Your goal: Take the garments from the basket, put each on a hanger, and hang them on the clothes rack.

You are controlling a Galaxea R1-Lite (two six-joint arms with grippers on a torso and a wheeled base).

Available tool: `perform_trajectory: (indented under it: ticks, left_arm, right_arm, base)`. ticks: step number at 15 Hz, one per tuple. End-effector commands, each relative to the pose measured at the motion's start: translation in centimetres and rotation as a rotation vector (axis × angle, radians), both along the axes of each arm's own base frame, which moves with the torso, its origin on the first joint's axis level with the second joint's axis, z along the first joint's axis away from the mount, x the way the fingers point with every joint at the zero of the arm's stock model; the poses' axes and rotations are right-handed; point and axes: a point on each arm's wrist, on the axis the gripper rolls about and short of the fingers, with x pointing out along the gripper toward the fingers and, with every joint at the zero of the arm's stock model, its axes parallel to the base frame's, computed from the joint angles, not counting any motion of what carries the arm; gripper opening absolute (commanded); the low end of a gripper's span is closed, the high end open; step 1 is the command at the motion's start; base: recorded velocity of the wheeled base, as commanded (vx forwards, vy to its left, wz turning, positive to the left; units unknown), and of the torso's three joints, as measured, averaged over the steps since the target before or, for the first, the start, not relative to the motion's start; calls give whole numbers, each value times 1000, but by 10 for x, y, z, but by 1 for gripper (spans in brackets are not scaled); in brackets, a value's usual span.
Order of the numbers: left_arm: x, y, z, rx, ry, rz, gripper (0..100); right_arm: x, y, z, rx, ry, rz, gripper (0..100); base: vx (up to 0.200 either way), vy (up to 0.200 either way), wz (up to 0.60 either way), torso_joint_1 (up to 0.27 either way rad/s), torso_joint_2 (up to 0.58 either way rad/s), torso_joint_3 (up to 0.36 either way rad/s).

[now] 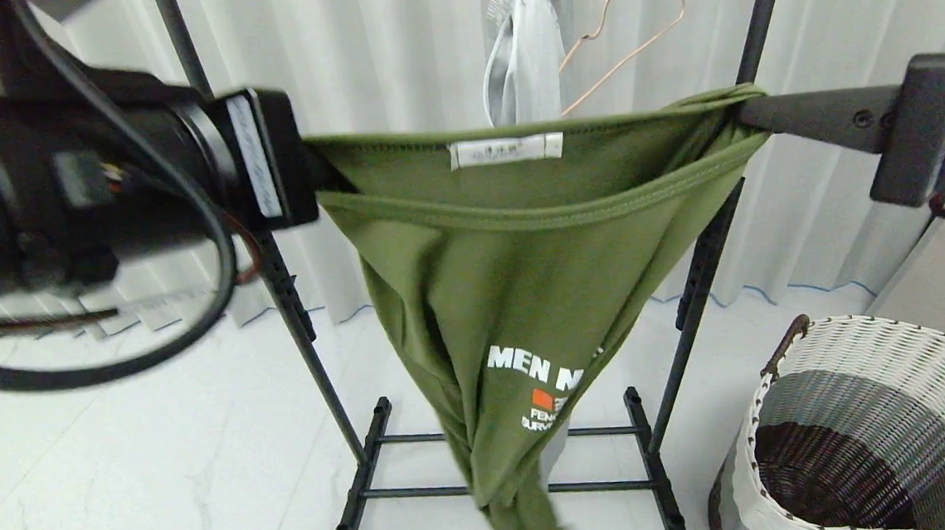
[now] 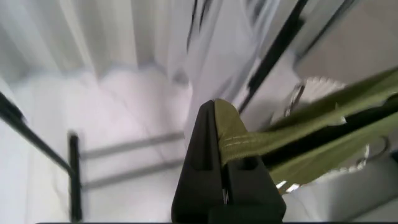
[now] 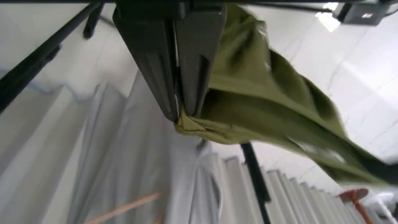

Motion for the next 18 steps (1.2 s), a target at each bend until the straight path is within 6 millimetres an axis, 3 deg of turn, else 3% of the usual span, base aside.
perform_trajectory:
  ticks: [1, 4, 12, 14, 16, 18]
  left_arm:
    - [-14, 13, 42, -2, -132, -12, 0]
    - [-24, -1, 34, 77, -147, -66, 0]
    - [-30, -8, 35, 129, -176, 14, 0]
    - [-30, -11, 32, 172, -187, -2, 0]
    - [-33, -23, 34, 169, -198, -45, 0]
    - [-22, -38, 34, 161, -217, -44, 0]
  right_arm:
    - [-10, -14, 19, 40, -60, -8, 0]
    - [-17, -24, 36, 44, -88, -12, 0]
    - [-30, -43, 35, 10, -94, -26, 0]
    - [-29, -54, 33, -28, -84, -86, 0]
    - [-40, -70, 34, -42, -74, -93, 0]
    - [-62, -91, 30, -88, -32, -46, 0]
  base:
    - [0, 0, 0, 0, 0, 0]
    - [0, 0, 0, 0, 0, 0]
    - [0, 0, 0, 0, 0, 0]
    - [0, 0, 0, 0, 0, 0]
    - [0, 0, 0, 0, 0, 0]
    - [0, 0, 0, 0, 0, 0]
